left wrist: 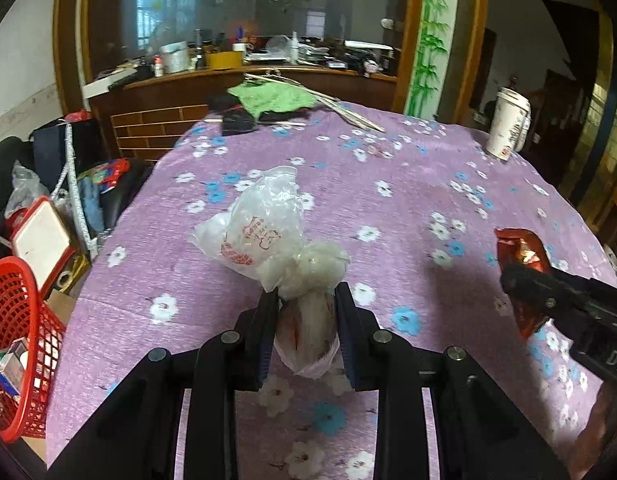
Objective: Collect trash
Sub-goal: 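Grasp the white plastic bag with the left tool while the right tool holds the snack packet, then carry the plastic bag with the left tool while the right tool carries the snack packet to the basket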
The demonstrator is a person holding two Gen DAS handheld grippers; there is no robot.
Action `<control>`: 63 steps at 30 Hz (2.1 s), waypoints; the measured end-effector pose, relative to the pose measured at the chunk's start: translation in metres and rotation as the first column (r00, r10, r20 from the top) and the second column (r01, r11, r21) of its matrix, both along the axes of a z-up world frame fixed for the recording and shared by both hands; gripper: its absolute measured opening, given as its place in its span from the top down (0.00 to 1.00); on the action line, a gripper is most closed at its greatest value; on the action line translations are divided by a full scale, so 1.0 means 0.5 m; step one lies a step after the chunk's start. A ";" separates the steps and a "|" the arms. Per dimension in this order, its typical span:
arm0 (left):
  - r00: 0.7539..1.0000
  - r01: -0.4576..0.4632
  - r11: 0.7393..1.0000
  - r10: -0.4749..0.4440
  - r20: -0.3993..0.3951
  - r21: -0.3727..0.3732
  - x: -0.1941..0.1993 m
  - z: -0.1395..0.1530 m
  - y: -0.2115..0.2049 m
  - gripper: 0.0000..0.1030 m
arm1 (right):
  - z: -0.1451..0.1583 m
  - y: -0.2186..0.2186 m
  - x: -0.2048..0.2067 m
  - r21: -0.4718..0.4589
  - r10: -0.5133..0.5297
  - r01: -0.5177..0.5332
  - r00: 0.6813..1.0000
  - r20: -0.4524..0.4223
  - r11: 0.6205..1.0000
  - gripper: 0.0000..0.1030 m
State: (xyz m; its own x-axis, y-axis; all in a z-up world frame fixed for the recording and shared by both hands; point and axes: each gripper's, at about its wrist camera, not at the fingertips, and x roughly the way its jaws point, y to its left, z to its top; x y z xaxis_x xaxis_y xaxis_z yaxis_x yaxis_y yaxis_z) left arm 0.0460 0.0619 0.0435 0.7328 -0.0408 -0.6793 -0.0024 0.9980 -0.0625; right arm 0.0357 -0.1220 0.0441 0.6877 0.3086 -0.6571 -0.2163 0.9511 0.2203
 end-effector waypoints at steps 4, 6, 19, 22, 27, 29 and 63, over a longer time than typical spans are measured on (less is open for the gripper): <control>1.000 -0.016 1.000 0.016 0.002 0.001 0.002 -0.006 0.008 0.74 | -0.017 0.029 0.004 -0.016 0.006 -0.006 0.999 0.035 1.000 0.64; 1.000 -0.020 1.000 0.020 -0.002 0.002 0.005 -0.009 0.007 0.74 | -0.025 0.036 0.005 -0.018 0.033 -0.032 0.999 0.034 0.999 0.64; 0.999 -0.033 0.999 0.032 0.025 0.043 -0.003 -0.007 0.000 0.74 | -0.039 0.031 0.003 -0.044 0.044 -0.042 0.998 0.041 0.998 0.64; 0.999 -0.030 0.998 0.028 0.029 0.047 -0.005 -0.006 -0.002 0.74 | -0.040 0.032 0.002 -0.048 0.048 -0.046 0.998 0.042 0.998 0.64; 0.999 -0.028 0.999 0.027 0.029 0.046 -0.006 -0.006 -0.002 0.74 | -0.040 0.036 -0.001 -0.061 0.054 -0.051 0.997 0.046 0.997 0.64; 0.999 -0.029 0.998 0.028 0.030 0.046 -0.006 -0.006 -0.001 0.74 | -0.041 0.036 0.000 -0.066 0.053 -0.050 0.998 0.046 0.997 0.64; 0.997 -0.059 0.998 0.058 0.059 0.021 -0.072 0.053 0.036 0.74 | -0.002 0.047 -0.027 -0.016 0.036 -0.035 0.999 0.023 0.999 0.64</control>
State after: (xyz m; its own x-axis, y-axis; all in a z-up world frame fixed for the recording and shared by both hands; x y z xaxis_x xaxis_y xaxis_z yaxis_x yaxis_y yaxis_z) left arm 0.0100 0.0798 0.0699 0.7721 0.0182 -0.6352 -0.0579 0.9974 -0.0418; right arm 0.0223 -0.0986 0.0430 0.6916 0.3228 -0.6461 -0.2548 0.9461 0.1999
